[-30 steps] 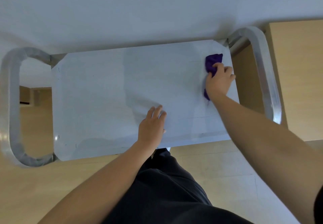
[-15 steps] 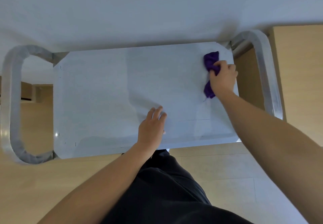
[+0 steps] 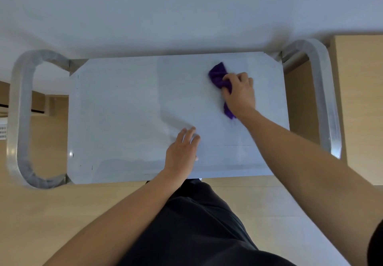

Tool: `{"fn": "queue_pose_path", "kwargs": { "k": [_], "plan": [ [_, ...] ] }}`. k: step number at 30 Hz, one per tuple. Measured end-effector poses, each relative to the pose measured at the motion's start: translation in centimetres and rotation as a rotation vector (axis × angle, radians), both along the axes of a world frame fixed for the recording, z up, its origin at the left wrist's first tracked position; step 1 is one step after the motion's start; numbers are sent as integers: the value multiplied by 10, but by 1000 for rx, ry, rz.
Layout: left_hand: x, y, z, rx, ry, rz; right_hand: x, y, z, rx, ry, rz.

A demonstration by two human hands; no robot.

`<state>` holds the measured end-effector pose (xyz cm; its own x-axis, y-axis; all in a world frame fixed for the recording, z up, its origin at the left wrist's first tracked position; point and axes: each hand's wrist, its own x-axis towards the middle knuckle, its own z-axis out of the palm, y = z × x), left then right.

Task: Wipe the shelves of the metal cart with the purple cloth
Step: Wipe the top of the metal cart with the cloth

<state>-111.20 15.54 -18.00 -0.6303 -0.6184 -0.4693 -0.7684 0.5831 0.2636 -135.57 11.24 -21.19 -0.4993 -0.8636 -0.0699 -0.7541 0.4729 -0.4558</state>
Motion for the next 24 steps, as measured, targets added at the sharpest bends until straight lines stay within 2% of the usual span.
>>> {"fn": "queue_pose_path", "kwargs": {
  "k": [4, 8, 10, 14, 16, 19, 24],
  "plan": [
    [-1, 1, -1, 1, -2, 3, -62, 7, 5, 80, 17, -317],
    [-1, 1, -2, -3, 2, 12, -57, -3, 3, 135, 44, -468],
    [-1, 2, -2, -7, 13, 19, -29, -14, 0, 102, 44, -402],
    [-2, 4, -6, -13, 29, 36, 41, -26, -3, 13, -6, 20],
    [-2, 4, -7, -13, 24, 26, 51, -26, -2, -16, -10, 132],
    [-2, 4, -7, -16, 27, 25, 22, -20, -2, -37, -3, 65],
    [-2, 4, -9, -24, 24, 23, -47, 8, -2, 5, 33, -266]
  ]
}}
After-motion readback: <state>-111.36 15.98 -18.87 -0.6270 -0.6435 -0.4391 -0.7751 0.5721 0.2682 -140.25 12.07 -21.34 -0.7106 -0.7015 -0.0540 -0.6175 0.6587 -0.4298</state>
